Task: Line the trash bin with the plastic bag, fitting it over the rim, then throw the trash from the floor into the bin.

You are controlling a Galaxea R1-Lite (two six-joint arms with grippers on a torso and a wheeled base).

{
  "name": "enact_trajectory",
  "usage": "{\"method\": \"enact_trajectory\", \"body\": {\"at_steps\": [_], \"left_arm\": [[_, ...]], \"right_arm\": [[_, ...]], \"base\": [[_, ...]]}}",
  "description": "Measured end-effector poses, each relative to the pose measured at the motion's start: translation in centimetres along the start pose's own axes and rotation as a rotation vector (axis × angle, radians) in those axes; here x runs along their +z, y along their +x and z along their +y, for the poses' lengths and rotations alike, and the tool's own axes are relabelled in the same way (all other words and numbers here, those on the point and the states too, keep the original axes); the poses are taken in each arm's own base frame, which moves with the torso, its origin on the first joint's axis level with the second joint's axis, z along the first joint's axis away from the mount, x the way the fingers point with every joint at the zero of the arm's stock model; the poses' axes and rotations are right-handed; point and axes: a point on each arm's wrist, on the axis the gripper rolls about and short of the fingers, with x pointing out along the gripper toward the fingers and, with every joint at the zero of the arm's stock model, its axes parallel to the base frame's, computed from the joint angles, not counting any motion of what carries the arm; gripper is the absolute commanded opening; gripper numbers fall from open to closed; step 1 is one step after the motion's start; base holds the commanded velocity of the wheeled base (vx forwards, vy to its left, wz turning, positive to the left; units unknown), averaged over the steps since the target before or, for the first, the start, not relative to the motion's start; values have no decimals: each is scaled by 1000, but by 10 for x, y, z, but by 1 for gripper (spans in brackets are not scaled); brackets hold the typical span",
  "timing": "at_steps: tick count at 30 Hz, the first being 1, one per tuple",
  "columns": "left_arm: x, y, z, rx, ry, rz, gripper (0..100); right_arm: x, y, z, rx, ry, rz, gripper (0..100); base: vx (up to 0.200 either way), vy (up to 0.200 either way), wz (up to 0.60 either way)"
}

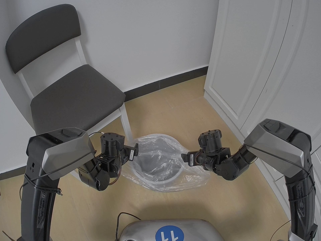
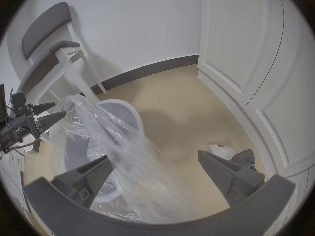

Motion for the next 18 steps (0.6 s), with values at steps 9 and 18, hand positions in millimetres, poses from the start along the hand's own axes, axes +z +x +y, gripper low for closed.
{"method": "enact_trajectory", "body": {"at_steps": [9, 18], "left_arm": [[4, 12, 0, 47, -30, -31, 100], [8, 25, -4, 93, -56, -69, 100]], "right_arm": [[10, 6, -4, -11, 28, -93, 100], [11, 20, -7, -53, 48, -142, 100]], "base": [[0, 0, 0], [0, 0, 0]]}}
